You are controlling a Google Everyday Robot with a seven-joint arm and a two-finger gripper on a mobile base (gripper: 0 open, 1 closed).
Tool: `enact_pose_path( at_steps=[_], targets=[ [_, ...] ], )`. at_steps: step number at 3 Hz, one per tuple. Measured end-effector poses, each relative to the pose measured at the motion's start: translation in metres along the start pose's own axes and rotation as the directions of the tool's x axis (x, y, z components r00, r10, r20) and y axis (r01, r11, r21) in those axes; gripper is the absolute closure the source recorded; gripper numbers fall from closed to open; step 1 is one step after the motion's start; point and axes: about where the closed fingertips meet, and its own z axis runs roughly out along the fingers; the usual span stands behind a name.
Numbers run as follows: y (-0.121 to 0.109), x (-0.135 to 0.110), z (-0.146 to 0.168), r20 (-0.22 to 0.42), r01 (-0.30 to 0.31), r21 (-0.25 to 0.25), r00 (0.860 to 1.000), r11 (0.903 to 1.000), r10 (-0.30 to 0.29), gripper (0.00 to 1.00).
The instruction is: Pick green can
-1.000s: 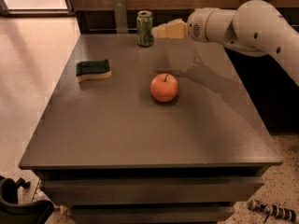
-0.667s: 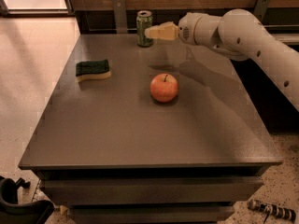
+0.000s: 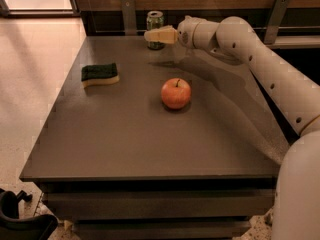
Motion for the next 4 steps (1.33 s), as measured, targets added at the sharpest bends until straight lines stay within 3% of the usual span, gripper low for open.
enact_pose_path(
  at_steps=[2,4],
  targets=[
    [-0.020,0.016,0.015,-0.065,0.058,-0.050,0.996,0.9971,-0.061,0.00],
    [-0.020,0.021,0.035,-0.026,0.043,-0.088,0.999,0.9952,-0.045,0.00]
  ],
)
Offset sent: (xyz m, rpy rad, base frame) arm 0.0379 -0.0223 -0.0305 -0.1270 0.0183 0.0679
